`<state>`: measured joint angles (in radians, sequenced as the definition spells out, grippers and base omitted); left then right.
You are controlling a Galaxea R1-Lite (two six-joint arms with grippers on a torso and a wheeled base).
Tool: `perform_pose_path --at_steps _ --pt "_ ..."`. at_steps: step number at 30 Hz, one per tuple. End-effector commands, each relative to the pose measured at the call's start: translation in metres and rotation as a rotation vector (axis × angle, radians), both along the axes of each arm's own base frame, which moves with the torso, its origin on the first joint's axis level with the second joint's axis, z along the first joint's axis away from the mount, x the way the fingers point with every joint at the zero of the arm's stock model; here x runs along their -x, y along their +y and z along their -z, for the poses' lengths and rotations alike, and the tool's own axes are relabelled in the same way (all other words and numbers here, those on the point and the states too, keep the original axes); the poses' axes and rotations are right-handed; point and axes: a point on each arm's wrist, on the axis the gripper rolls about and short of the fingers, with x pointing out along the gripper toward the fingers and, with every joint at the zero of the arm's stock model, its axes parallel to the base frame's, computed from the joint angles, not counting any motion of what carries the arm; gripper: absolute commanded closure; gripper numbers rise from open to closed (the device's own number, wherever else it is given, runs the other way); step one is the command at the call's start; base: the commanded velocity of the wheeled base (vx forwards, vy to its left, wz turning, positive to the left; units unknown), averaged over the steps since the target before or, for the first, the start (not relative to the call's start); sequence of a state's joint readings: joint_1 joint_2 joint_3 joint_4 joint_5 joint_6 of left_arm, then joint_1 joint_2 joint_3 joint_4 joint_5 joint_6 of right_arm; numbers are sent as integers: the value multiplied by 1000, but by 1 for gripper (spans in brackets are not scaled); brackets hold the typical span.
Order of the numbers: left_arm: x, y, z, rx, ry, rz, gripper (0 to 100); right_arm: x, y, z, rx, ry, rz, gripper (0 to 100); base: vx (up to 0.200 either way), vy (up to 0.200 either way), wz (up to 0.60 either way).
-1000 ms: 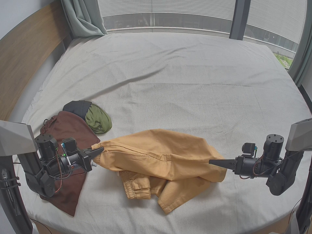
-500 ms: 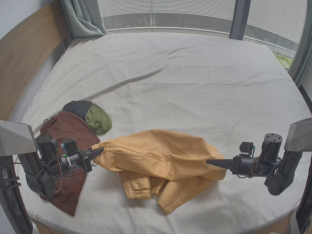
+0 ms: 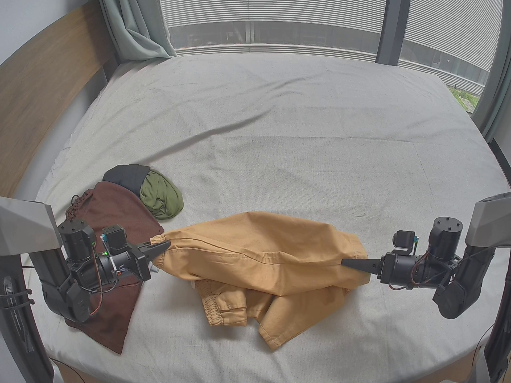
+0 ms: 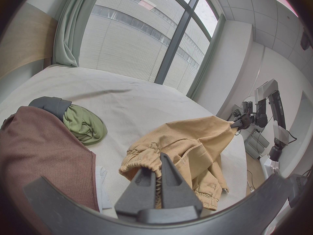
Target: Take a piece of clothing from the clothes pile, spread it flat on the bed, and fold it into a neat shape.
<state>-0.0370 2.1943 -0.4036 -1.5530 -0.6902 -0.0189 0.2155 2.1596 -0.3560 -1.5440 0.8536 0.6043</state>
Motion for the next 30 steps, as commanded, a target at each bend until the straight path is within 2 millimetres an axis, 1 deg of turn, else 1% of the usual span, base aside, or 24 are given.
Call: perform_pose_path --at_steps 1,7,8,10,11,17,22,30 --pt "-1 0 -8 3 -32 1 100 2 -1 -4 -2 -12 1 100 0 0 0" --pt "5 -5 -36 33 -100 13 100 12 -3 -21 -2 -69 2 100 0 0 0" --pt "6 -6 -44 52 -111 12 100 16 -4 -28 -6 -87 0 100 0 0 0" --pt "6 -5 -46 60 -111 10 100 18 -4 -31 -9 -97 -1 100 0 0 0" --pt "7 -5 -52 77 -121 8 100 21 -4 -39 -14 -120 -3 100 0 0 0" --pt "6 -5 -69 117 -155 1 100 29 -7 -56 -27 -177 3 100 0 0 0" --pt "6 -5 -80 143 -176 -5 100 33 -9 -64 -35 -204 8 100 0 0 0" --pt "4 -5 -89 167 -193 -13 100 37 -11 -75 -44 -242 11 100 0 0 0"
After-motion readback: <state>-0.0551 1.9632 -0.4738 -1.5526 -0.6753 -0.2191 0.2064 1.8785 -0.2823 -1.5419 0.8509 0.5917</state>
